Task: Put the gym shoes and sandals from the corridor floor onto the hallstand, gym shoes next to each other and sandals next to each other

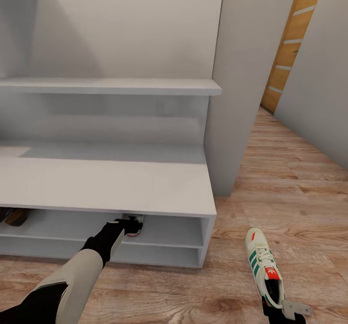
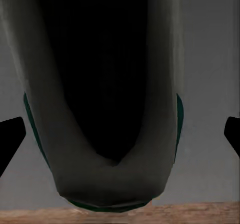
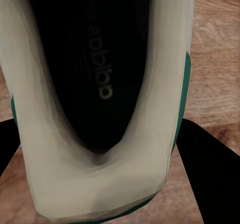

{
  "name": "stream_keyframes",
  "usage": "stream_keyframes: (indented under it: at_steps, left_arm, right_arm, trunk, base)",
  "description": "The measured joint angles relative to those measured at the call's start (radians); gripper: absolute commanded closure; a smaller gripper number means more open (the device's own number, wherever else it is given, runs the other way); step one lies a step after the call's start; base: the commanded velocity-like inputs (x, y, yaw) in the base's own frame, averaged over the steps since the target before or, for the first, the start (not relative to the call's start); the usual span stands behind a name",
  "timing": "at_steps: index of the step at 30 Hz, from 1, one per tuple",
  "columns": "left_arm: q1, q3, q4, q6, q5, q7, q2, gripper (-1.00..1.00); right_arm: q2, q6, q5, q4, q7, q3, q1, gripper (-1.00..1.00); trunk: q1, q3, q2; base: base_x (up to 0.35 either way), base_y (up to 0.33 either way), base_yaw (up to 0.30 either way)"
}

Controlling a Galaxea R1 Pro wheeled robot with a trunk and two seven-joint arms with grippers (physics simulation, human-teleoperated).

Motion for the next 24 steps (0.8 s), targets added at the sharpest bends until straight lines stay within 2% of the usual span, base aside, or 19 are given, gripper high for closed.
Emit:
stream_keyframes:
  at_steps: [12, 24]
  left_arm:
    - [0.000, 0.000, 0.001, -0.016, -0.001, 0.001, 0.000, -1.00]
    - [0.001, 0.000, 0.001, -0.017, -0.002, 0.001, 0.000, -1.00]
  right_arm:
    - [0.000, 0.000, 0.000, 0.000, 0.000, 0.000, 0.000, 1.00]
    - [0.000, 0.000, 0.000, 0.000, 0.000, 0.000, 0.000, 1.00]
  trunk:
    - [0.000, 0.000, 0.000]
    - [0.001, 0.000, 0.000]
  base:
    - [-0.009, 0.000, 0.000]
    - [-0.283, 0.059, 0.000]
